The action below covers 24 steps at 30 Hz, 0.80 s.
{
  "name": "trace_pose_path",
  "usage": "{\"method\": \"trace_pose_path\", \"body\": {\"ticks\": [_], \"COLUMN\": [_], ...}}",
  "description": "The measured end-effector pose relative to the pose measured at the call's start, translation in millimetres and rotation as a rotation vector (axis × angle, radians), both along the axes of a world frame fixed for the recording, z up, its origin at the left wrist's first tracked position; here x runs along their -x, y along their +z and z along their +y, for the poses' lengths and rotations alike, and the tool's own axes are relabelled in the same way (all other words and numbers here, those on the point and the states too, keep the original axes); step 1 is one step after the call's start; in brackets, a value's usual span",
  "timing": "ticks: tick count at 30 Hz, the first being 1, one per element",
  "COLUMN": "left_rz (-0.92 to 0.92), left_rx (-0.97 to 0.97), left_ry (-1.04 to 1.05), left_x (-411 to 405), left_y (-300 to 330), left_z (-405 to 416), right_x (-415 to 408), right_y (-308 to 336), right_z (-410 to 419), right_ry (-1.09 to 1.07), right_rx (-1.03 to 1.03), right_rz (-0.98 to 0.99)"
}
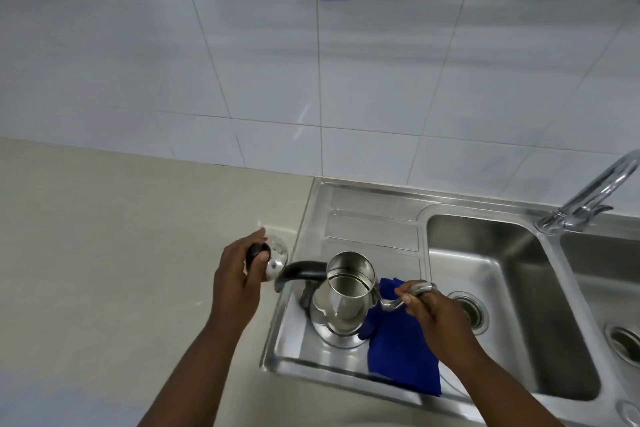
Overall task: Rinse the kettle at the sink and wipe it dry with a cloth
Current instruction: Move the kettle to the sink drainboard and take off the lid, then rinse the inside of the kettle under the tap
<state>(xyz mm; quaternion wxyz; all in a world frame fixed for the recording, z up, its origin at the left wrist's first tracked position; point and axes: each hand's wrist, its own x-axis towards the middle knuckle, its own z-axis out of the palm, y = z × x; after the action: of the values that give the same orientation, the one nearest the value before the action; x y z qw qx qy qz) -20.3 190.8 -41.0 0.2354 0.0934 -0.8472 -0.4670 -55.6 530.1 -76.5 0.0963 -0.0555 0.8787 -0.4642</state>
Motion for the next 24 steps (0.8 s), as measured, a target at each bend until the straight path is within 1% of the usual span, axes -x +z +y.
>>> {"method": "trace_pose_path", "body": {"ticks": [3,6,13,19,24], "left_rz": [-0.129,-0.221,-0.411,-0.453,-0.359], "left_rx": [0.037,0.099,0.077,0.042,0.086], "left_ry": [0.017,0.002,0.003,0.006,-0.021], "left_x": [-13,-20,-20,-20,-17], "left_y": [-31,-62,-96,-104,-90], "left_z": [-33,-48,-60,-66,-61], "right_x": [-1,-2,-2,-4,-5], "right_y": [-1,0,-1,-2,0], "right_z": [0,0,-2,-2,-2], "right_ry": [-0.003,-0.021,-0.038,-0.041,-0.053], "right_rx": [0.017,0.011,0.014,0.026,0.037], "right_rz": [0.012,0.02,0.018,0.02,0.004]}}
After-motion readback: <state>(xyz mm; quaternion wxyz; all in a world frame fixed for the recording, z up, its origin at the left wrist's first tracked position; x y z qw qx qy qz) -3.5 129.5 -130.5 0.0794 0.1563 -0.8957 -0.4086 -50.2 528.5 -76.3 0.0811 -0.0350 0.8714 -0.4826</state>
